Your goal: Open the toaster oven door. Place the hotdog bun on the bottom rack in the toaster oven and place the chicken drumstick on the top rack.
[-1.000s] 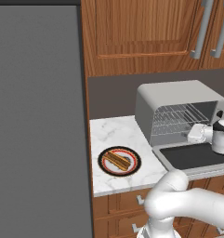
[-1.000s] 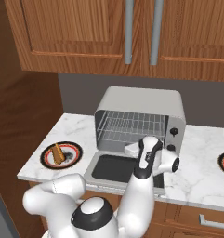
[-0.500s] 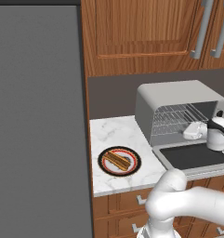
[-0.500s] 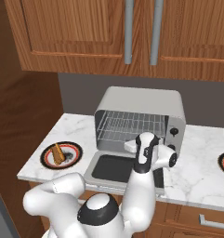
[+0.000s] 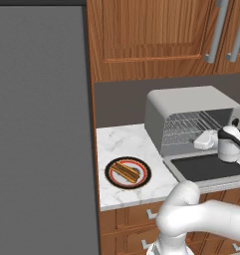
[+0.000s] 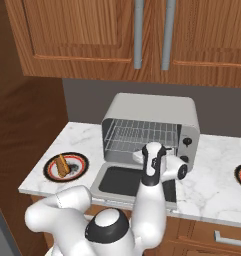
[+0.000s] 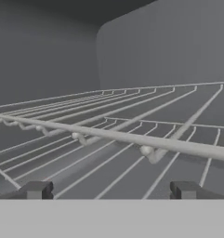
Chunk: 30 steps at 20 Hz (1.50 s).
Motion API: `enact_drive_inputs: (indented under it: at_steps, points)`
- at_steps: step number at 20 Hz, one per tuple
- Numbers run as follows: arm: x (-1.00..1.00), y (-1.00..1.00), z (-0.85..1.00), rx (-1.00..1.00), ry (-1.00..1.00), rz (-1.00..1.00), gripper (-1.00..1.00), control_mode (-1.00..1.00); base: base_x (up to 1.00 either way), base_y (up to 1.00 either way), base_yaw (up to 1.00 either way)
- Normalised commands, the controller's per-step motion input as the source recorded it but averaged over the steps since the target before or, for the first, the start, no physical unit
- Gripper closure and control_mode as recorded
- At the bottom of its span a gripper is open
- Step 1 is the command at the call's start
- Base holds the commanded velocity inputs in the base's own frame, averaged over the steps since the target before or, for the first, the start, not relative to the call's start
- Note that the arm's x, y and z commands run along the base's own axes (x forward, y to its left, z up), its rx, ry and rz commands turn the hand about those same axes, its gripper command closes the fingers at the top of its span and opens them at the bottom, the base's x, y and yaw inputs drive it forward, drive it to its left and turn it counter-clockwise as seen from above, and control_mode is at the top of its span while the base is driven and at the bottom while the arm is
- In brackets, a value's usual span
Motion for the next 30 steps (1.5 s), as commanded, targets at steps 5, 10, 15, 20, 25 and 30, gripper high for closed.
enact_drive_inputs:
  at_steps: [5,10,15,20,25,30]
  points:
    - [0.00,-0.02,-0.36,0.00,0.15,-0.04,-1.00,-1.00,0.00,0.00,0.00]
    - [-0.11,-0.05,-0.53,-0.01,0.21,-0.04,-1.00,-1.00,0.00,0.00,0.00]
    - [-0.32,-0.04,-0.72,-0.02,0.11,-0.03,-1.00,-1.00,0.00,0.00,0.00]
    - [-0.48,-0.02,-0.81,-0.08,0.06,-0.03,-1.00,-1.00,0.00,0.00,0.00]
    - [-0.49,0.00,-0.76,-0.10,0.12,-0.07,-1.00,-1.00,0.00,0.00,0.00]
    - [-0.55,0.00,-0.73,-0.11,0.13,-0.08,-1.00,-1.00,0.00,0.00,0.00]
